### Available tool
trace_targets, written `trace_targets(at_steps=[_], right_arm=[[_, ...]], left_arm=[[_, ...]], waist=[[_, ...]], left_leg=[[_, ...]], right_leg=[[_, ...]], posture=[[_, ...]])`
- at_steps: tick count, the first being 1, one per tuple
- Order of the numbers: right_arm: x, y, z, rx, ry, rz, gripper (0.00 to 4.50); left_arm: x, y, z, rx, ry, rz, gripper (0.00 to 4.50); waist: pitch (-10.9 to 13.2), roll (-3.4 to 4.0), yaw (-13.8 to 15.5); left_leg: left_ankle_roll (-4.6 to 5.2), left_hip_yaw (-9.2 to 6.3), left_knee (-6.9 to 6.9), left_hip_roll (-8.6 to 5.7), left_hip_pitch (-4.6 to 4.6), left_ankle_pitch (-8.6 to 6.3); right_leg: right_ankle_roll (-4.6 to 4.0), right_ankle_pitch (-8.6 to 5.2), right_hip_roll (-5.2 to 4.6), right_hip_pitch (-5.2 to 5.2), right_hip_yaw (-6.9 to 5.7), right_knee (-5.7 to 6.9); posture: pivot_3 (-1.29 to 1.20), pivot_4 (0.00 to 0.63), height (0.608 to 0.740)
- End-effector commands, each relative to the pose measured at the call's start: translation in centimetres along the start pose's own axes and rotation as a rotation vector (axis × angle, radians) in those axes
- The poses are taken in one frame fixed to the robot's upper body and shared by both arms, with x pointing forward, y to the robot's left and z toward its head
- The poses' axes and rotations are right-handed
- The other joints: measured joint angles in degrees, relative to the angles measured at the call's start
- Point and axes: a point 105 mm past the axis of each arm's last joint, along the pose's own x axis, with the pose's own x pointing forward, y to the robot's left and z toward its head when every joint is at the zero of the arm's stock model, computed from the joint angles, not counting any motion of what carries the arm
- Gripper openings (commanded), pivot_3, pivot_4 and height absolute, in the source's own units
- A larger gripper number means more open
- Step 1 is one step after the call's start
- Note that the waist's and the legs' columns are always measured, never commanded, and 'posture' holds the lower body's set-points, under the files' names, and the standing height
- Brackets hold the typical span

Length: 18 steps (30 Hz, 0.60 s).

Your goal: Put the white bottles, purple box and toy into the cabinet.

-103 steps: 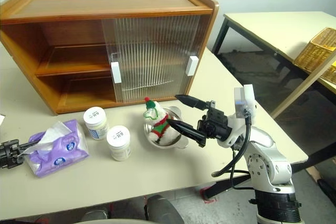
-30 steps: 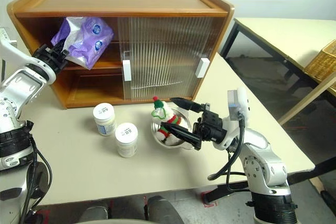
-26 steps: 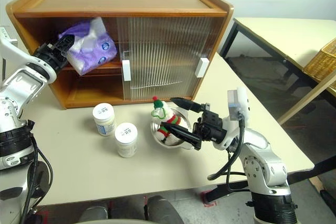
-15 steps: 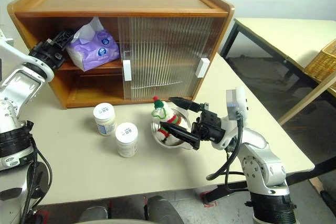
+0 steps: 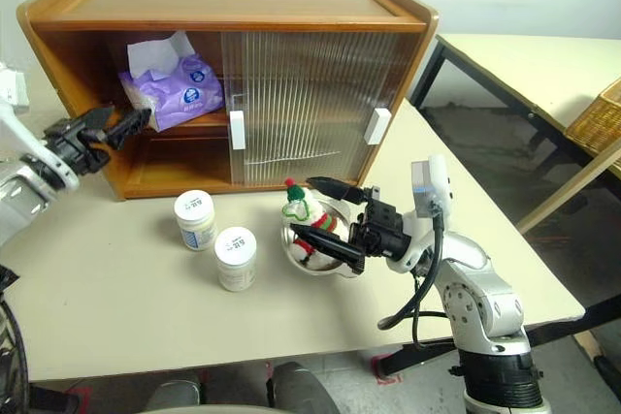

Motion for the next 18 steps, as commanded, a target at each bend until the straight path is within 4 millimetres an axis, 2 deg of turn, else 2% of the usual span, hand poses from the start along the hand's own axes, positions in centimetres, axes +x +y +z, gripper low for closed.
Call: trace_targets(at_steps=[1,3,7,12,13,18], right_arm=[[-0.1,-0.1,-0.1,0.003,0.007,0.005,4.50],[-0.1,-0.1,-0.1,0.003,0.009,0.008,4.50],[0.0,-0.1,-0.3,-0.001,0.009,0.017,4.50],[0.0,0.0,-0.5,-0.001,0.011,0.019,4.50],[-0.1,0.0,-0.5,-0.003,0.012,0.017,4.50],[-0.6,0.1,-0.9,-0.007,0.012,0.006,4.50]], left_arm=[[-0.5,-1.4,0.0,0.046,-0.006,-0.104,4.06],[-0.9,-2.4,-0.3,0.088,0.013,-0.186,3.51],[-1.0,-4.0,-0.6,0.136,0.030,-0.310,2.11],[-0.1,-4.1,-0.8,0.144,0.021,-0.321,0.26],[0.5,-3.9,-1.2,0.135,0.026,-0.302,0.03],[2.6,-2.6,-1.8,0.154,0.028,-0.211,0.03]], waist=[[0.0,0.00,0.2],[0.0,0.00,0.2],[0.0,0.05,0.3],[0.0,0.06,0.3],[0.0,0.06,0.3],[0.0,0.07,0.3]], left_leg=[[-0.01,0.00,0.00,0.00,-0.01,-0.01],[-0.01,-0.01,-0.02,0.01,-0.04,-0.03],[-0.02,-0.01,-0.07,0.03,-0.06,-0.12],[0.01,-0.01,-0.08,0.04,-0.08,-0.14],[0.01,-0.01,-0.08,0.04,-0.08,-0.14],[0.02,-0.01,-0.04,0.04,-0.08,-0.14]], right_leg=[[-0.03,-0.01,0.00,-0.02,0.00,0.00],[-0.07,-0.02,0.00,-0.07,0.00,0.01],[-0.17,-0.06,0.00,-0.14,0.00,0.02],[-0.18,-0.07,0.00,-0.18,-0.01,0.02],[-0.18,-0.07,0.00,-0.18,-0.01,0.02],[-0.12,-0.06,0.00,-0.14,-0.01,0.02]], posture=[[-0.13,0.028,0.740],[-0.13,0.027,0.740],[-0.13,0.023,0.740],[-0.14,0.019,0.740],[-0.15,0.017,0.740],[-0.17,0.010,0.740]])
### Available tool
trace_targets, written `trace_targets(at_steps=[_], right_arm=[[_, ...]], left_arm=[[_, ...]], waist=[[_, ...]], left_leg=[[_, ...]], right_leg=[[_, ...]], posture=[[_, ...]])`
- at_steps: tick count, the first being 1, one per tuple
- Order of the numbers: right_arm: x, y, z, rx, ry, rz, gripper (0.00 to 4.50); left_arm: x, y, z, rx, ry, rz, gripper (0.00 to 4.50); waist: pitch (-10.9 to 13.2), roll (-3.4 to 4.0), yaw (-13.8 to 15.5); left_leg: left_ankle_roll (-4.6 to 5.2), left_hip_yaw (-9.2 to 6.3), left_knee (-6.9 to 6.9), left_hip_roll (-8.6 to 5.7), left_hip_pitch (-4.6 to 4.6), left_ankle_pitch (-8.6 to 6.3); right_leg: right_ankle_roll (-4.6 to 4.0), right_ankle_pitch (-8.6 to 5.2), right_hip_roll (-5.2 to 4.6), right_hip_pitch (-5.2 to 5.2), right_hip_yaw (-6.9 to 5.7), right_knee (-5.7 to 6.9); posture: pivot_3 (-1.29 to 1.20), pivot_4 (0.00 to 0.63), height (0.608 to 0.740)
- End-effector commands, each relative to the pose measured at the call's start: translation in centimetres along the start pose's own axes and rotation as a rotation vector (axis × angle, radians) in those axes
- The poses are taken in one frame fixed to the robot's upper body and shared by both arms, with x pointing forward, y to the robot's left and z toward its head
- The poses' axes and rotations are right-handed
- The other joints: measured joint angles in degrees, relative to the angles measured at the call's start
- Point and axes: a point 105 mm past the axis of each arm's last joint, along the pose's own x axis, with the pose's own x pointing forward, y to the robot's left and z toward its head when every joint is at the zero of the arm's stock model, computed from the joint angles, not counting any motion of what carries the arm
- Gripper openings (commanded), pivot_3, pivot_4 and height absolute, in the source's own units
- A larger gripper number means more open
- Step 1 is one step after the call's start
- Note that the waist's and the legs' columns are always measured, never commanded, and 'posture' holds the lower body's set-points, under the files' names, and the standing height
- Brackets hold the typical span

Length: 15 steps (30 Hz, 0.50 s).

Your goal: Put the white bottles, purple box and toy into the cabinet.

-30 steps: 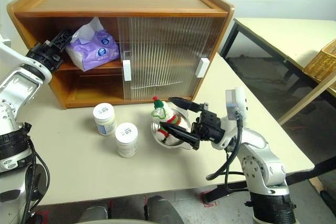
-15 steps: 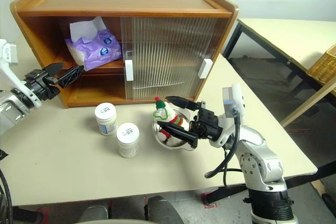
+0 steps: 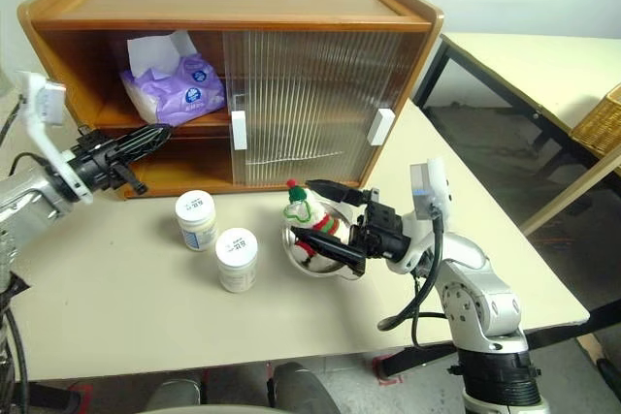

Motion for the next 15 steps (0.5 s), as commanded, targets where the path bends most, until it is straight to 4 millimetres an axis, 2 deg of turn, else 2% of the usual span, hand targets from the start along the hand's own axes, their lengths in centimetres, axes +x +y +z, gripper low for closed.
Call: trace_targets(at_steps=[1,4,10,15], right_arm=[[-0.5,0.1,-0.6,-0.001,0.012,-0.015,4.50],[-0.6,0.1,-0.9,0.001,0.013,-0.022,4.50],[-0.2,0.5,-0.8,-0.004,0.004,-0.020,4.50],[-0.3,0.4,-0.7,-0.005,0.001,-0.023,4.50]], left_arm=[[1.1,1.7,-0.4,0.039,0.008,0.086,0.03],[1.7,2.6,-0.7,0.078,0.023,0.124,0.03],[4.1,4.1,-0.2,0.096,-0.029,0.194,0.03],[5.2,5.2,0.4,0.158,-0.035,0.253,0.03]], waist=[[0.0,-0.01,-0.1],[0.0,0.01,-0.4],[0.0,0.01,-0.7],[0.0,0.01,-1.3]], left_leg=[[0.00,0.00,0.00,0.00,0.00,0.00],[0.02,0.00,0.02,0.00,-0.02,0.00],[0.05,0.00,0.17,0.00,-0.03,-0.01],[0.10,0.00,0.31,-0.01,-0.03,-0.01]], right_leg=[[0.02,0.02,0.00,-0.01,0.00,0.00],[0.07,0.03,0.00,-0.01,0.00,-0.01],[0.25,0.08,0.00,0.06,0.00,-0.01],[0.43,0.11,0.00,0.17,0.01,-0.06]], posture=[[-0.17,0.008,0.740],[-0.18,0.006,0.740],[-0.19,0.000,0.740],[-0.20,0.003,0.740]])
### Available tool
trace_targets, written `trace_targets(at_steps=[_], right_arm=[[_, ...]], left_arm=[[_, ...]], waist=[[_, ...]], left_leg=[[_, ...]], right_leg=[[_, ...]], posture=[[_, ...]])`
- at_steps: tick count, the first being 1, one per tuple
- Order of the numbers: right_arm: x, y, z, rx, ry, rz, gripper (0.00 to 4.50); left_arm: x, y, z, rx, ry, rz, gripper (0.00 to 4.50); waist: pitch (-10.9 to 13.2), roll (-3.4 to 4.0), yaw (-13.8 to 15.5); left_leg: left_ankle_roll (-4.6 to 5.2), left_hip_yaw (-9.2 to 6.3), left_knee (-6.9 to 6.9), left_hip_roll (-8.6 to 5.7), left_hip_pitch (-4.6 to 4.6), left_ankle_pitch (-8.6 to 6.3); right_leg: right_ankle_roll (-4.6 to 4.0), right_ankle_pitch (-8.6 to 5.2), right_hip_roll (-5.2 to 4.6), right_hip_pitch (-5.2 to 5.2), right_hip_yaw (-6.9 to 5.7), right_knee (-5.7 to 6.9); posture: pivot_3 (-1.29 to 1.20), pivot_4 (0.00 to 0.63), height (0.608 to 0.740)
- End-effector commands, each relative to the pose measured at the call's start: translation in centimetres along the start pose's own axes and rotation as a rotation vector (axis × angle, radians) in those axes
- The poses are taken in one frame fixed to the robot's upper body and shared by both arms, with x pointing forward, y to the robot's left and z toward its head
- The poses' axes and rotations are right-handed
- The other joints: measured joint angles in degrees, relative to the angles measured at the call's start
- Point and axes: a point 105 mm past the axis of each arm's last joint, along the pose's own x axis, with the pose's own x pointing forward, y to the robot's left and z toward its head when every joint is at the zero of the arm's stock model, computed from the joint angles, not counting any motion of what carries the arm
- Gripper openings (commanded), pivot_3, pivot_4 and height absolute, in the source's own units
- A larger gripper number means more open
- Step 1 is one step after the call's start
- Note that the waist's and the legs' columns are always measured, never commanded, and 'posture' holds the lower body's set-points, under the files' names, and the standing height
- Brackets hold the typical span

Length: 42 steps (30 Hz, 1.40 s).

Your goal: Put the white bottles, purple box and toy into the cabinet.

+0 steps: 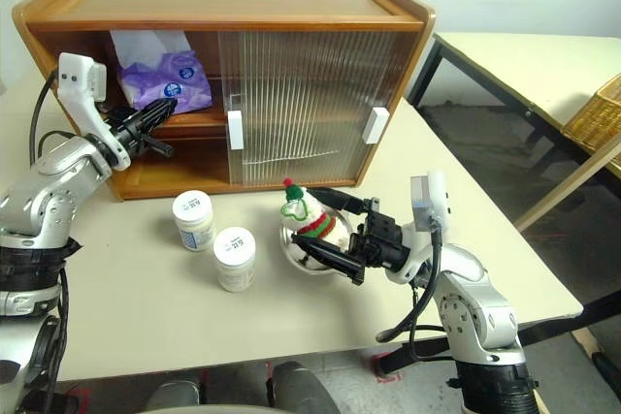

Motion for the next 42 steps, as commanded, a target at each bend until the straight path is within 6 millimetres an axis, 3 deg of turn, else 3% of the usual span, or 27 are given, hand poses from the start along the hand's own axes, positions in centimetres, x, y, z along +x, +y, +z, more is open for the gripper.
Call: trace_targets(at_steps=[1,3,13,20,28,33,35,39,42], right_arm=[[0.1,0.0,0.0,-0.010,0.009,-0.001,4.50],[0.1,-0.1,0.1,-0.009,0.006,-0.003,4.50],[0.0,-0.1,0.1,0.001,-0.008,0.004,4.50],[0.2,0.0,0.0,0.002,-0.023,0.007,4.50],[0.3,0.2,0.1,0.002,-0.040,0.004,4.50],[0.2,0.3,0.1,0.000,-0.040,0.000,4.50],[0.2,0.2,0.1,0.001,-0.040,0.000,4.50],[0.4,0.2,0.1,0.001,-0.040,0.004,4.50],[0.3,0.0,0.1,0.002,-0.034,0.008,4.50]], left_arm=[[0.8,0.6,0.3,0.053,-0.014,0.048,0.03],[0.9,0.8,0.1,0.097,0.007,0.051,0.03],[0.2,0.9,-0.1,0.102,0.005,0.060,0.03],[-0.7,2.6,-0.9,0.148,0.063,0.126,0.03],[0.0,1.3,-0.1,0.190,0.022,0.095,0.03],[-1.2,1.2,-0.2,0.197,0.022,0.077,0.03],[-1.7,-0.1,0.7,0.165,-0.043,-0.007,0.03],[-3.6,-1.6,2.6,0.103,-0.177,-0.164,0.90],[-5.9,-1.3,2.0,0.128,-0.122,-0.270,1.97]], waist=[[0.0,0.00,-0.3],[0.0,0.00,-0.6],[0.0,0.00,-1.2],[0.0,0.00,-1.3],[0.0,0.00,-1.2],[0.0,0.00,-1.5],[0.0,0.00,-1.6],[0.0,0.00,-1.6],[0.0,0.06,-1.8]], left_leg=[[0.01,0.00,0.01,0.00,0.00,0.01],[0.04,0.00,0.01,-0.01,0.00,0.02],[0.05,0.00,0.01,-0.02,-0.03,0.03],[0.05,0.00,0.00,-0.02,-0.02,0.03],[0.05,-0.01,0.02,-0.03,-0.02,0.03],[0.06,-0.01,0.00,-0.04,-0.03,0.02],[0.07,0.00,-0.02,-0.04,-0.02,0.02],[0.07,-0.01,-0.01,-0.04,-0.05,0.02],[0.07,-0.01,-0.05,-0.03,-0.01,0.01]], right_leg=[[0.04,-0.01,0.00,0.01,0.00,-0.01],[0.41,-0.22,0.00,0.02,0.00,-0.02],[0.45,-0.20,0.00,0.04,0.00,-0.01],[0.41,-0.23,0.00,0.04,0.01,-0.01],[0.19,-0.11,-0.01,0.07,0.01,-0.01],[-0.02,-0.01,0.00,0.05,0.01,-0.02],[-0.04,-0.04,0.00,0.04,0.01,-0.02],[-0.07,-0.07,-0.01,0.04,0.01,-0.01],[-0.12,-0.08,-0.01,0.02,0.01,0.04]], posture=[[-0.20,0.004,0.740],[-0.20,0.004,0.740],[-0.20,0.010,0.740],[-0.19,0.013,0.740],[-0.19,0.013,0.740],[-0.20,0.011,0.740],[-0.20,0.012,0.740],[-0.20,0.012,0.740],[-0.19,0.014,0.740]])
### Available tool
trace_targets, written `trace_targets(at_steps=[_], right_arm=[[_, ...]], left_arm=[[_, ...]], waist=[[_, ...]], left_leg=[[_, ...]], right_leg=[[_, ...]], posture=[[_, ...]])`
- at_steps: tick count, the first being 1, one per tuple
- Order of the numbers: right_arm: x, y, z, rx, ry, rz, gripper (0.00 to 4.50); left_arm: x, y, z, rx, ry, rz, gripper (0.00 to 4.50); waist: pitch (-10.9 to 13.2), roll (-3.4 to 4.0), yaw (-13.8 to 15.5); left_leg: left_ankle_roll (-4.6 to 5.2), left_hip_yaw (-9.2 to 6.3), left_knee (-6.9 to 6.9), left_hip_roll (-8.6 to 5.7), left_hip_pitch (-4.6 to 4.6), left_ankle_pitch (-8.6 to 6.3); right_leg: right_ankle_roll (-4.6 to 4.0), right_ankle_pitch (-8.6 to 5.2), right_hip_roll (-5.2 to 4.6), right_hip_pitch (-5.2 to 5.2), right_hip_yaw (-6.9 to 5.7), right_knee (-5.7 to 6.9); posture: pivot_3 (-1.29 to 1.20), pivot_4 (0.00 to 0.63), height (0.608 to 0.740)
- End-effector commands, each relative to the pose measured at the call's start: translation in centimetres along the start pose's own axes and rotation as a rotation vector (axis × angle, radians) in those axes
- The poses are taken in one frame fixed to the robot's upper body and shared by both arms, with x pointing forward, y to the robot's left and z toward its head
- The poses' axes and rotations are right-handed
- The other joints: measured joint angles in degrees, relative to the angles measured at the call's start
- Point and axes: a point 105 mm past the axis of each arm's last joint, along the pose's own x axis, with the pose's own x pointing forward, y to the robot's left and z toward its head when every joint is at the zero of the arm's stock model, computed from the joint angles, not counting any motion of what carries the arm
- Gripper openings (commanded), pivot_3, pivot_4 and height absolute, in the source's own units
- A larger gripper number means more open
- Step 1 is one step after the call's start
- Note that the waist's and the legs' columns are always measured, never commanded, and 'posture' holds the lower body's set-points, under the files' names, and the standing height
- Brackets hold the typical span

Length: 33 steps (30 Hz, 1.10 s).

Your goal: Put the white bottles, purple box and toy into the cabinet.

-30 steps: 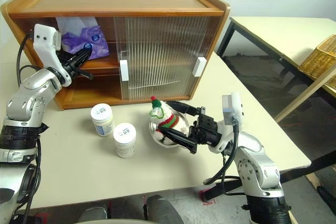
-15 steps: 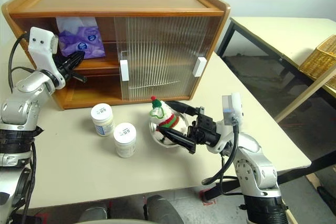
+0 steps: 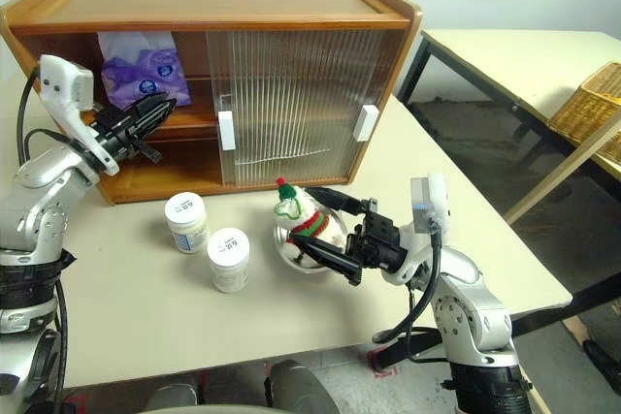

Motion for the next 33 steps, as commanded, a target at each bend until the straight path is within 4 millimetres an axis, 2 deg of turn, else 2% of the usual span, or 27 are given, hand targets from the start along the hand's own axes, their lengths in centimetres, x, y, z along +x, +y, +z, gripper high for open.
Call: trace_targets(at_steps=[1,4,7,11,18,22,28,33], right_arm=[[-0.1,-0.1,0.0,-0.006,0.012,0.013,4.50],[-0.2,-0.1,-0.2,-0.008,0.029,0.028,4.50],[-0.1,-0.1,-0.2,-0.015,0.035,0.040,4.50],[-0.1,-0.1,-0.2,-0.018,0.042,0.047,4.50],[0.2,-0.1,-0.2,-0.022,0.049,0.056,4.50],[0.4,-0.3,0.0,-0.026,0.043,0.055,4.50],[0.4,-0.3,0.1,-0.028,0.047,0.062,4.50],[0.6,-0.2,0.0,-0.026,0.047,0.062,4.50]], left_arm=[[-2.8,0.0,-0.3,0.012,0.053,-0.113,2.31],[-5.8,0.6,-2.2,-0.002,0.165,-0.159,3.39],[-7.9,0.8,-3.6,-0.102,0.172,-0.162,4.46],[-10.3,-0.5,-7.2,-0.087,0.312,-0.221,4.49],[-12.2,-2.2,-11.0,-0.096,0.404,-0.271,4.49],[-12.6,-2.7,-12.2,-0.095,0.438,-0.290,4.49],[-12.7,-4.0,-15.6,-0.067,0.540,-0.359,4.49],[-11.3,-5.4,-17.0,-0.072,0.558,-0.412,4.49]], waist=[[0.0,0.07,-0.3],[-0.1,0.18,-0.3],[-0.1,0.21,-0.2],[-0.1,0.29,-0.2],[-0.4,0.63,-0.4],[-0.4,0.72,-0.5],[-0.6,0.96,-0.4],[-0.6,0.97,-0.4]], left_leg=[[0.00,0.00,-0.05,0.02,0.03,0.00],[0.00,0.00,-0.08,0.06,0.04,0.00],[-0.01,-0.03,-0.08,0.12,0.01,-0.01],[-0.01,-0.16,-0.12,0.19,-0.03,-0.06],[-0.02,-0.17,-0.26,0.22,-0.16,-0.08],[-0.03,-0.16,-0.31,0.23,-0.24,-0.07],[-0.02,-0.17,-0.31,0.23,-0.23,-0.08],[-0.03,-0.17,-0.29,0.22,-0.38,-0.07]], right_leg=[[-0.06,0.00,0.00,-0.03,0.00,0.02],[-0.14,0.00,0.00,-0.09,-0.02,0.05],[-0.27,0.00,0.00,-0.28,-0.02,0.05],[-0.46,-0.03,-0.05,-0.60,-0.08,0.06],[-0.64,0.00,-0.05,-0.84,-0.14,0.08],[-0.66,0.00,-0.03,-0.86,-0.14,0.11],[-0.66,0.00,-0.03,-0.91,-0.14,0.10],[-0.66,0.01,-0.03,-0.84,-0.14,0.11]], posture=[[-0.19,0.014,0.740],[-0.18,0.016,0.740],[-0.19,0.019,0.740],[-0.19,0.020,0.740],[-0.18,0.012,0.740],[-0.19,0.010,0.740],[-0.19,0.012,0.740],[-0.19,0.019,0.740]])
